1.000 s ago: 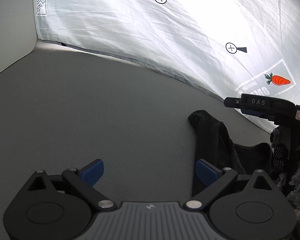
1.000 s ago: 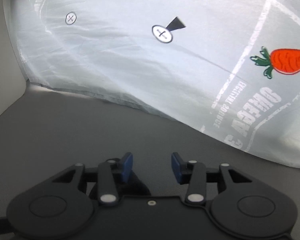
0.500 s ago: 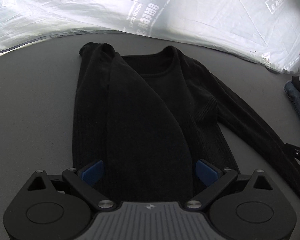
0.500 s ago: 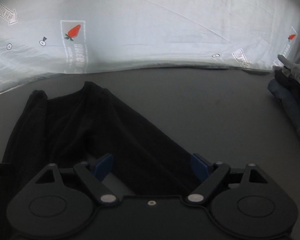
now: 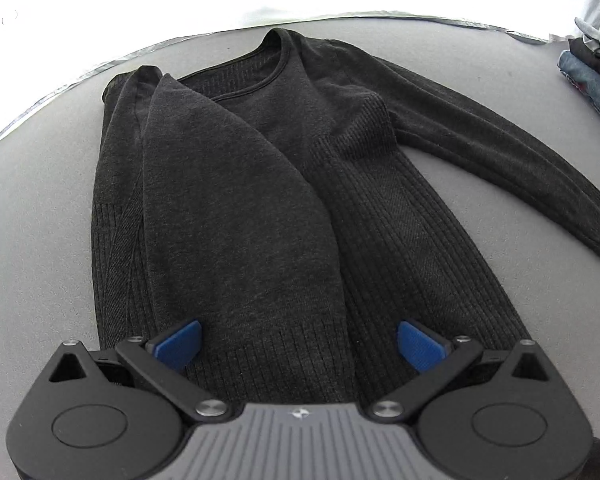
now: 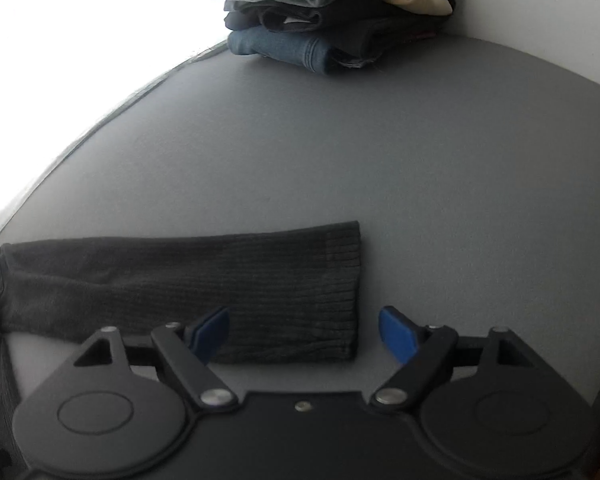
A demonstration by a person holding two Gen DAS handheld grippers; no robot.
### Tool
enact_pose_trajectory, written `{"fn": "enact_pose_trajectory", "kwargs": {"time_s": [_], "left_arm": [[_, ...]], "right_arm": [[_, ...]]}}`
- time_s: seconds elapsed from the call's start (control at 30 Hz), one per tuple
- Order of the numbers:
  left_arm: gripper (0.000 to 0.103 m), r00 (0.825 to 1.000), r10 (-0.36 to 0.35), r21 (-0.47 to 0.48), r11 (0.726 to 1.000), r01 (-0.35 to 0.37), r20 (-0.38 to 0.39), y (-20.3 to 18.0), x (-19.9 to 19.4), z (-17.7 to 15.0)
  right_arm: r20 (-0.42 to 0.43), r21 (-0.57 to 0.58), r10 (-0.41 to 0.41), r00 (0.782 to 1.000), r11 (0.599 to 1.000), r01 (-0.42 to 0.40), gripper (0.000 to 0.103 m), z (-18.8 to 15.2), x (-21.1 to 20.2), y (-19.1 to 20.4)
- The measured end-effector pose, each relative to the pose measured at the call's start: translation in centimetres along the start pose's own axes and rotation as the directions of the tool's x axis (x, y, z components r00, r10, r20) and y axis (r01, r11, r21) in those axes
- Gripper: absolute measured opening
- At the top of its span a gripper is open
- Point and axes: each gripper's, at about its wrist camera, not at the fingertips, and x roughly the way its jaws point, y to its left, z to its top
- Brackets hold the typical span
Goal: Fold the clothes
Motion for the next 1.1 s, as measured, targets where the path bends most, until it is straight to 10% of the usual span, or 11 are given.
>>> {"fn": "enact_pose_trajectory", "kwargs": {"time_s": [0.03,0.1,0.3,0.5,0.73,0.93,1.1], "left_arm": [[0.103,1.0,-0.013,-0.019,1.0,0.013,-0.005,0.2,-0.1,0.1],[0.102,0.998,-0.054,-0.068,0.996,0.054,-0.011,0.9,-0.6,0.3],[0.102,0.958,-0.269,-0.179,0.942,0.283,0.099,2.9,-4.7,1.4],[0.103,0.876,-0.434,-0.26,0.839,0.478,0.21,4.4,-6.4,3.4],[0.094,0.869,-0.486,-0.386,0.788,0.48,0.09,5.4,-3.0,3.5],[0.025,0.886,-0.462,-0.412,0.803,0.431,0.028,4.9,-1.0,3.6],[0.013,0.894,-0.427,-0.33,0.832,0.446,0.132,4.6,-3.5,5.1]], "right_arm": [[0.009,-0.009,0.001,1.0,1.0,-0.001,0.031,0.1,0.1,0.0],[-0.001,-0.05,-0.02,1.0,0.999,0.019,0.013,0.5,0.5,0.7],[0.032,-0.331,0.252,0.967,0.916,-0.228,0.01,1.2,-2.3,8.1],[-0.152,-0.558,0.541,0.827,0.644,-0.523,0.01,-2.9,-5.0,18.4],[-0.324,-0.702,0.593,0.738,0.372,-0.607,0.009,-8.8,-7.8,23.4],[-0.329,-0.721,0.576,0.749,0.359,-0.593,0.01,-8.7,-7.9,23.6],[-0.305,-0.707,0.56,0.77,0.409,-0.577,0.031,-7.5,-8.7,22.1]]}}
